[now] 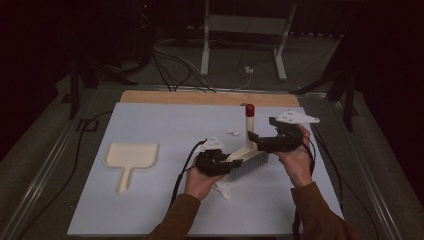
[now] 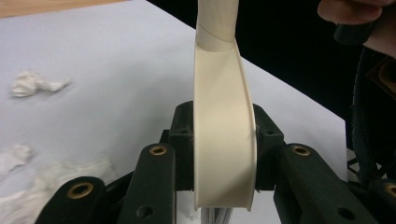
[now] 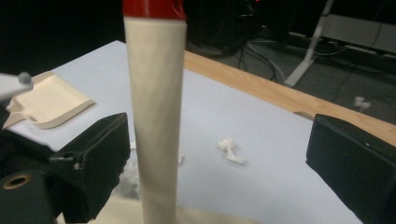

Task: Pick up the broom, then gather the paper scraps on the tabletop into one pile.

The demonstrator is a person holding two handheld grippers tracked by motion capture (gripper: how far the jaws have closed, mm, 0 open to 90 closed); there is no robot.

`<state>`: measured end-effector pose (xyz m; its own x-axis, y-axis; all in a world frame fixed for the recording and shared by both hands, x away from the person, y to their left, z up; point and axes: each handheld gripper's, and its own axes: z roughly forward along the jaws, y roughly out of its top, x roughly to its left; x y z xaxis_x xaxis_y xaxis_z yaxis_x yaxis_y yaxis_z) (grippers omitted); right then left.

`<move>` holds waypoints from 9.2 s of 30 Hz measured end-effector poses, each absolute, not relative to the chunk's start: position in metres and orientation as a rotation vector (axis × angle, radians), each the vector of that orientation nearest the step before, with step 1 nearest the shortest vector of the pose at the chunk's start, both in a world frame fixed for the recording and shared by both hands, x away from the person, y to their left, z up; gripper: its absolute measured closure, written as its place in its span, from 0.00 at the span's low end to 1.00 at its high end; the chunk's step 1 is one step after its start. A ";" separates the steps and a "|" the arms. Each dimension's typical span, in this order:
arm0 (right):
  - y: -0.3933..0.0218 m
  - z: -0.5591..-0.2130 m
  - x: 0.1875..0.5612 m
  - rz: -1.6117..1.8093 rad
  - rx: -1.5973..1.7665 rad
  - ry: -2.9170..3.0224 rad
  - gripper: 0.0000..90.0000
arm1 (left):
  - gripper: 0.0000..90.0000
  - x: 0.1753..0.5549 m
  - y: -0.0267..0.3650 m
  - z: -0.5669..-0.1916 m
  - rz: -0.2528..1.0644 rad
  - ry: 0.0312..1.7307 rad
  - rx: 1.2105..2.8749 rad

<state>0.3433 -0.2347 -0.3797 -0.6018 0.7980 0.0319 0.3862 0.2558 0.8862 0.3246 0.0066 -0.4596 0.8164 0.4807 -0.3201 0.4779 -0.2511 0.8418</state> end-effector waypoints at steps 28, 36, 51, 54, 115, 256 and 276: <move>-0.202 -0.396 0.357 1.295 0.910 2.411 0.02 | 0.78 0.332 0.082 -0.444 0.052 0.627 1.926; -0.191 -0.405 0.361 1.310 0.846 2.515 0.03 | 0.78 0.332 0.096 -0.441 0.026 0.572 1.944; -0.181 -0.414 0.365 1.347 0.723 2.690 0.03 | 0.78 0.332 0.096 -0.443 -0.029 0.487 1.972; -0.179 -0.416 0.365 1.314 0.712 2.723 0.07 | 0.78 0.331 0.094 -0.443 -0.041 0.469 1.979; -0.184 -0.425 0.360 1.385 0.431 2.990 0.74 | 0.00 0.328 0.112 -0.436 0.245 0.751 1.837; -0.162 -0.463 0.406 0.827 0.689 2.521 0.74 | 0.01 0.254 0.236 -0.473 0.654 1.218 1.657; -0.153 -0.457 0.371 0.880 0.441 2.638 0.74 | 0.01 0.253 0.237 -0.474 0.648 1.222 1.653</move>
